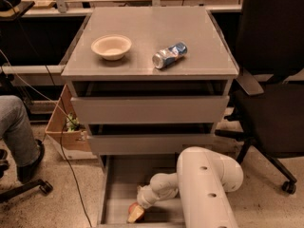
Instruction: Pick apple from bottom drawer and place on counter
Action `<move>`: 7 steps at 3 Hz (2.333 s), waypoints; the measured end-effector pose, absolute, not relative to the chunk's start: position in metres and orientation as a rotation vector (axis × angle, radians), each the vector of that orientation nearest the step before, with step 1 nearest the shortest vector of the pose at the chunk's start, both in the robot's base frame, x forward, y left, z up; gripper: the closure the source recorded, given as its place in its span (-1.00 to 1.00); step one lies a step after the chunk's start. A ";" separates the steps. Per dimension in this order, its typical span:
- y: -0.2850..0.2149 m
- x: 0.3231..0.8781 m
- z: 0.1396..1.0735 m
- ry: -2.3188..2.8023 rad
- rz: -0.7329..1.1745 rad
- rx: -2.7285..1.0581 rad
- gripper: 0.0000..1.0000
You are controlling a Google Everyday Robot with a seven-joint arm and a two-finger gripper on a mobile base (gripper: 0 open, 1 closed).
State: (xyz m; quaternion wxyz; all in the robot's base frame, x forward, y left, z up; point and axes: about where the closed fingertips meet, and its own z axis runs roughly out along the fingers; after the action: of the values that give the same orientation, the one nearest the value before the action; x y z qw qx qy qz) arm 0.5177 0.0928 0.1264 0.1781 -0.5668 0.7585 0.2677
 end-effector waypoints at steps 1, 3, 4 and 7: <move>0.091 0.516 0.116 2.164 0.765 -1.595 -0.62; 0.089 0.518 0.123 2.149 0.760 -1.579 0.46; 0.090 0.534 0.161 2.032 0.821 -1.529 0.92; -0.084 0.552 0.351 1.758 0.939 -1.083 1.00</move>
Offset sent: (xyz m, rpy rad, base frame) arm -0.0006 -0.0075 -0.0164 -0.0038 0.0177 -0.0135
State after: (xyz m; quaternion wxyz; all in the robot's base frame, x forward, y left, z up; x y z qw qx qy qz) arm 0.5519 -0.0839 0.3510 0.4229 -0.4327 0.7023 0.3752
